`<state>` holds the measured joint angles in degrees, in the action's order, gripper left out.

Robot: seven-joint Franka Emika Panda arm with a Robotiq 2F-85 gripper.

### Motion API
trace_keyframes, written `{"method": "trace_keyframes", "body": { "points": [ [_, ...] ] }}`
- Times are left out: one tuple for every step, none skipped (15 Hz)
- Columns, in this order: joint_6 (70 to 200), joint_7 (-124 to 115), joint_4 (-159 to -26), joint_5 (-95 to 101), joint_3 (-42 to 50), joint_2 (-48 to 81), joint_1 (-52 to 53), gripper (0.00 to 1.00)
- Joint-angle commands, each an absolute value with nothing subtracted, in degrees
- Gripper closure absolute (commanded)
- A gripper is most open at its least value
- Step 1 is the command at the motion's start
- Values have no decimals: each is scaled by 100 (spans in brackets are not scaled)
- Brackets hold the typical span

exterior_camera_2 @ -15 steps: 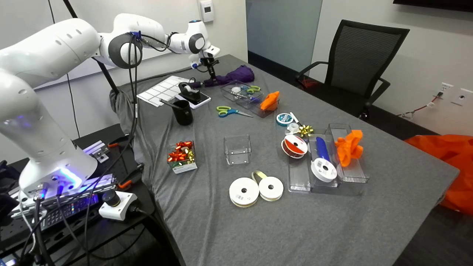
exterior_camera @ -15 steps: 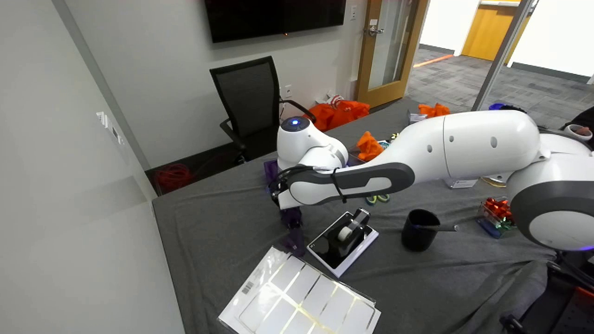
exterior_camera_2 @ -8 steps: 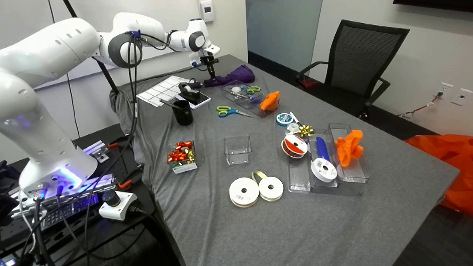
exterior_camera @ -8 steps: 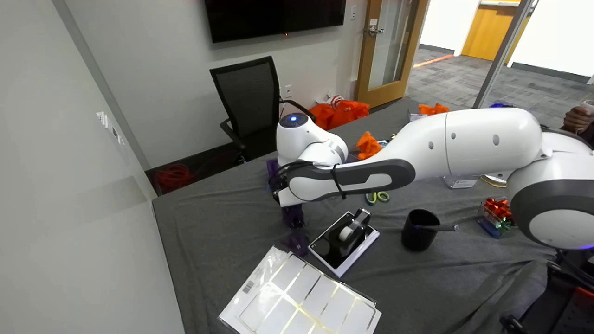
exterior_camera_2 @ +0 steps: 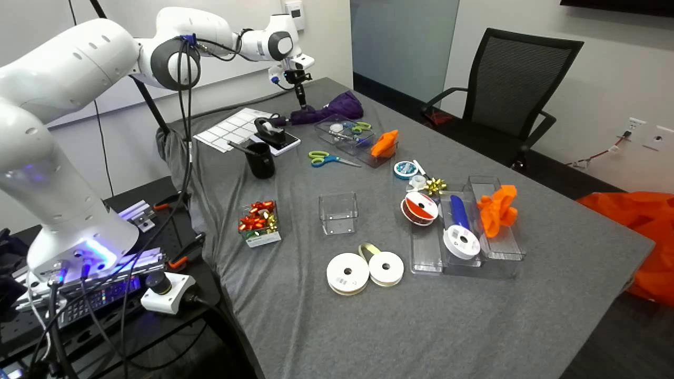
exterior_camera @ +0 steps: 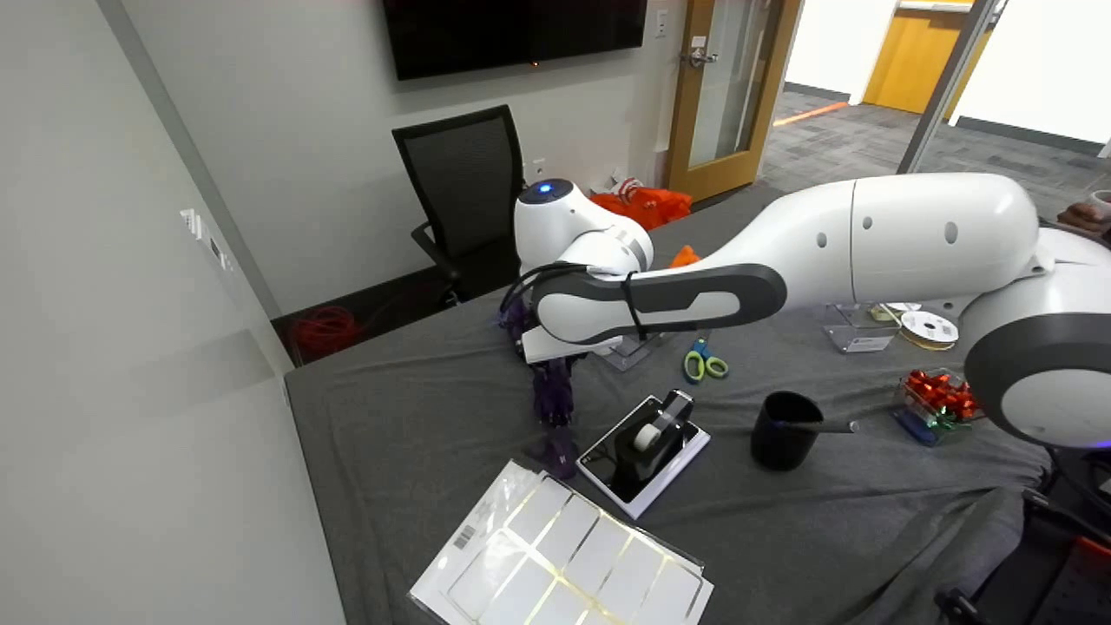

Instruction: Move the umbrella to the left

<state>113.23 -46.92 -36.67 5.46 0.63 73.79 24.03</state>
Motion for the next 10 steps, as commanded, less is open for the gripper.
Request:
{"method": "trace_keyframes", "body": {
  "points": [
    [11083,-4733,-3671,532,73,7363,2376,89],
    [11215,-4753,-3636,522,65,7409,2366,89],
    [11418,-4708,-3607,511,41,7447,2344,69],
    [11617,-4702,-3587,485,17,7469,2311,40],
    [11739,-4700,-3585,466,2,7470,2288,43],
    [11901,-4692,-3587,446,-17,7470,2260,42],
    [12085,-4678,-3593,424,-37,7459,2223,38],
    [12304,-4687,-3593,404,-43,7445,2182,30],
    [12440,-4661,-3604,400,-47,7425,2142,24],
    [12555,-4633,-3619,402,-56,7416,2106,16]
  ]
}}
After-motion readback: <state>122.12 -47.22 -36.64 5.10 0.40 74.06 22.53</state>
